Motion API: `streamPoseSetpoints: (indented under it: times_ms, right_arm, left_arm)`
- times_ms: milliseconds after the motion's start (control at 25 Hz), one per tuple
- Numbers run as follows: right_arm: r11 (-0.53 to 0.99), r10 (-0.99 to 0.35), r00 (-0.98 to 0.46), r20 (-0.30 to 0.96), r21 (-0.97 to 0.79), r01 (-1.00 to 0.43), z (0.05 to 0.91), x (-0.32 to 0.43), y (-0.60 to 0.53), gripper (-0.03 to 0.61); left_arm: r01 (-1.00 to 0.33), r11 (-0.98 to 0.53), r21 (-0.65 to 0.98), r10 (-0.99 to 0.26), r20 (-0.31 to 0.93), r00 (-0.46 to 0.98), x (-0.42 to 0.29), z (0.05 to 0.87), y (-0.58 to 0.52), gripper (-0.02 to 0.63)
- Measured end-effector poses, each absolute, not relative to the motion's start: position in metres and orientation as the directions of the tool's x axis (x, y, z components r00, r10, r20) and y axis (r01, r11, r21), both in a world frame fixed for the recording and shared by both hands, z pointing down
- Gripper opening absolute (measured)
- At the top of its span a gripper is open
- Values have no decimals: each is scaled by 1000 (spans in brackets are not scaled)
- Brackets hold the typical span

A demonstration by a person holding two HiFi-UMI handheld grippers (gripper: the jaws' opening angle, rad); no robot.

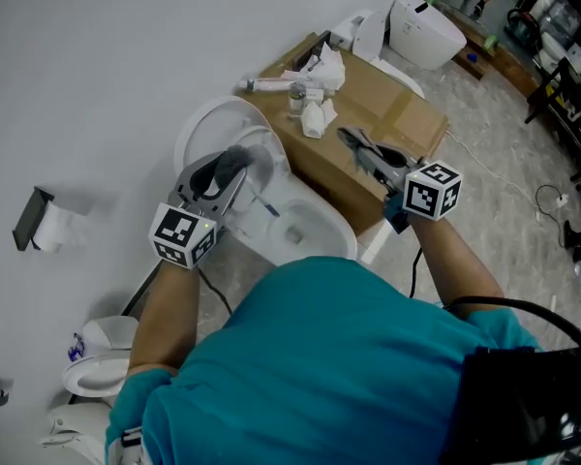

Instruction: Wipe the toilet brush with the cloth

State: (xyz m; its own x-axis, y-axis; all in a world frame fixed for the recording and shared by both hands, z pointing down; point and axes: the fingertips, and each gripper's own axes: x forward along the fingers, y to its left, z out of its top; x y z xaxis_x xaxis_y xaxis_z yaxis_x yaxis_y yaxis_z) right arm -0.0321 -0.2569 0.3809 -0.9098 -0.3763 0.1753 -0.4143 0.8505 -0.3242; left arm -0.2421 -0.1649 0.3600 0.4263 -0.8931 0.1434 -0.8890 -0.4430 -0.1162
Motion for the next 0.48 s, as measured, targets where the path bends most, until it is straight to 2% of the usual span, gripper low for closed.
streamPoseSetpoints:
  times_ms: [480]
  right_arm:
    - [852, -377, -908, 182, -316, -417, 385, -33, -260, 18]
  left_arm:
    - [-881, -456, -123, -886, 148, 439, -237, 362, -169, 157]
